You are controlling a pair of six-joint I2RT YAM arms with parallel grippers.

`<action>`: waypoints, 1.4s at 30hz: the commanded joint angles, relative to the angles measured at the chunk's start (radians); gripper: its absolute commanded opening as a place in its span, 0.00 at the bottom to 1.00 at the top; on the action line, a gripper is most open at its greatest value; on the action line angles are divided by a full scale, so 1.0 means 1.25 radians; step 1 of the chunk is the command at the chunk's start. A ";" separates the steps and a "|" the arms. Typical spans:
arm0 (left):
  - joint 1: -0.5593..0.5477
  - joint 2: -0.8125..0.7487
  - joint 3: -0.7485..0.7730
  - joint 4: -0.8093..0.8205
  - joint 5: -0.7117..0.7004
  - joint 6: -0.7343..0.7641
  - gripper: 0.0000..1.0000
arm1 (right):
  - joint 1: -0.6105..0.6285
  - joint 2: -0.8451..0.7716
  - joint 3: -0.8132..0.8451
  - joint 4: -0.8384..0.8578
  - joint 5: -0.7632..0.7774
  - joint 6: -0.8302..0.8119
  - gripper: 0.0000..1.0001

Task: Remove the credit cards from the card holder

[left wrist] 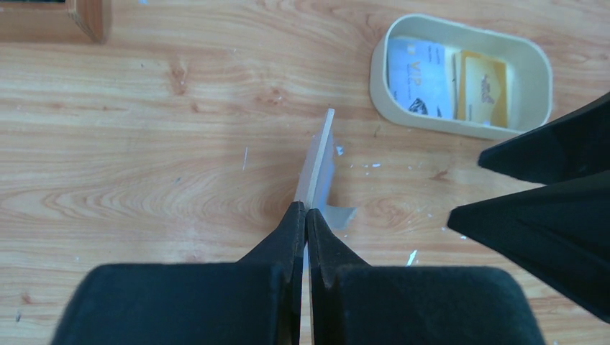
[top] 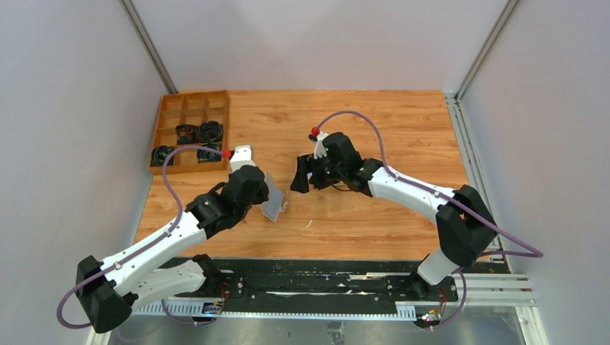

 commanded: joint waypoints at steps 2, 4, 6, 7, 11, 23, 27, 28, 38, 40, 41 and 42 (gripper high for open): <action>-0.007 -0.024 0.070 -0.016 -0.045 0.028 0.00 | 0.014 -0.025 -0.024 0.047 -0.010 0.005 0.80; -0.007 -0.027 0.101 -0.026 -0.044 0.048 0.00 | 0.015 -0.051 -0.037 0.072 -0.007 0.004 0.80; -0.007 -0.023 0.134 -0.030 -0.037 0.064 0.00 | 0.015 -0.073 -0.045 0.091 0.001 0.001 0.80; -0.007 -0.021 0.150 -0.031 -0.031 0.073 0.00 | 0.014 -0.086 -0.049 0.100 0.004 0.000 0.80; -0.005 -0.010 0.202 -0.026 0.008 0.084 0.00 | 0.013 -0.151 -0.079 0.168 -0.003 0.012 0.80; 0.072 -0.017 0.247 0.033 0.152 0.028 0.00 | -0.048 -0.141 -0.181 0.666 -0.205 0.300 0.80; 0.114 -0.019 0.239 0.098 0.222 0.000 0.00 | -0.055 -0.093 -0.196 0.836 -0.245 0.401 0.80; 0.120 -0.013 0.244 0.106 0.237 -0.006 0.00 | -0.054 -0.079 -0.196 0.888 -0.251 0.424 0.80; 0.144 0.051 0.341 0.097 0.292 -0.011 0.00 | -0.059 0.074 -0.160 1.178 -0.270 0.599 0.79; 0.145 0.055 0.360 0.085 0.287 -0.004 0.00 | -0.061 0.082 -0.157 1.190 -0.267 0.601 0.78; 0.145 0.057 0.370 0.079 0.285 0.000 0.00 | -0.062 0.086 -0.154 1.197 -0.267 0.605 0.78; 0.146 0.059 0.380 0.074 0.283 0.001 0.00 | -0.062 0.089 -0.151 1.204 -0.267 0.609 0.78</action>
